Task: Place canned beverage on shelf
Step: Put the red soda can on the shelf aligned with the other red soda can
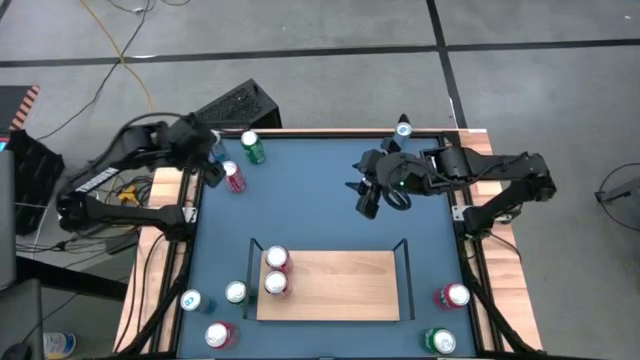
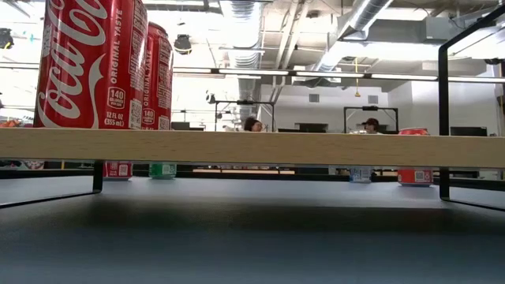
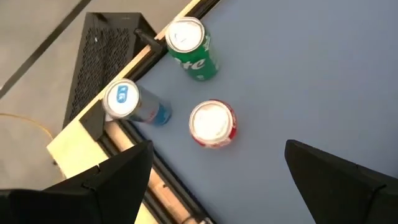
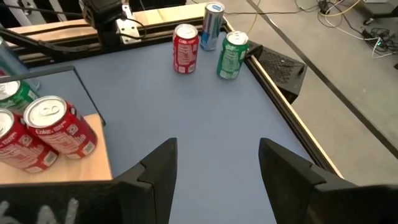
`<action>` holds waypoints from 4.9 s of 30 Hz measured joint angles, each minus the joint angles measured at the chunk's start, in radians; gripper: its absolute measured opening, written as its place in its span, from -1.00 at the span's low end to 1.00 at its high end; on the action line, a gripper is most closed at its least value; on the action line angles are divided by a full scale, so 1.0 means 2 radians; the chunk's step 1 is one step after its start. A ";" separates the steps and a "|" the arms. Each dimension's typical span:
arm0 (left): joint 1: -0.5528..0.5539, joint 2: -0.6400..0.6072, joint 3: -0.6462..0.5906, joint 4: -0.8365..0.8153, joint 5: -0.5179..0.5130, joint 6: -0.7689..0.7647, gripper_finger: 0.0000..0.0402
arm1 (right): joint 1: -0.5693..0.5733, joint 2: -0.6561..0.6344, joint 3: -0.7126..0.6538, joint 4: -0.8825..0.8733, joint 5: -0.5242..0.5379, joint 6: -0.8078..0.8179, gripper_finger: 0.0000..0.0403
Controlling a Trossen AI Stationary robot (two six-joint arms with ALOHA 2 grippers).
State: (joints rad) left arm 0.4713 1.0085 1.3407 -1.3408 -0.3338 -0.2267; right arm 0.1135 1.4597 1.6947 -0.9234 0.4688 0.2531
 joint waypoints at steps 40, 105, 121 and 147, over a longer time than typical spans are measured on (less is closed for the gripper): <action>0.130 0.128 -0.125 0.099 0.075 0.024 0.75 | 0.000 0.000 0.000 -0.021 0.000 0.000 0.05; -0.066 -0.030 -0.184 0.205 0.005 -0.560 0.37 | -0.029 0.026 -0.002 0.101 -0.080 -0.067 0.08; -0.166 -0.021 -0.093 0.237 -0.028 -0.555 0.37 | -0.053 0.073 -0.001 0.102 -0.130 -0.102 0.49; -0.336 0.319 0.195 0.154 -0.014 -0.456 0.38 | -0.047 -0.051 0.000 -0.042 -0.099 -0.038 0.50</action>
State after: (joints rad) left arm -0.2003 1.6469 1.7304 -1.0338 -0.3618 -1.1378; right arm 0.0204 1.3586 1.6947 -1.0065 0.2699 0.1768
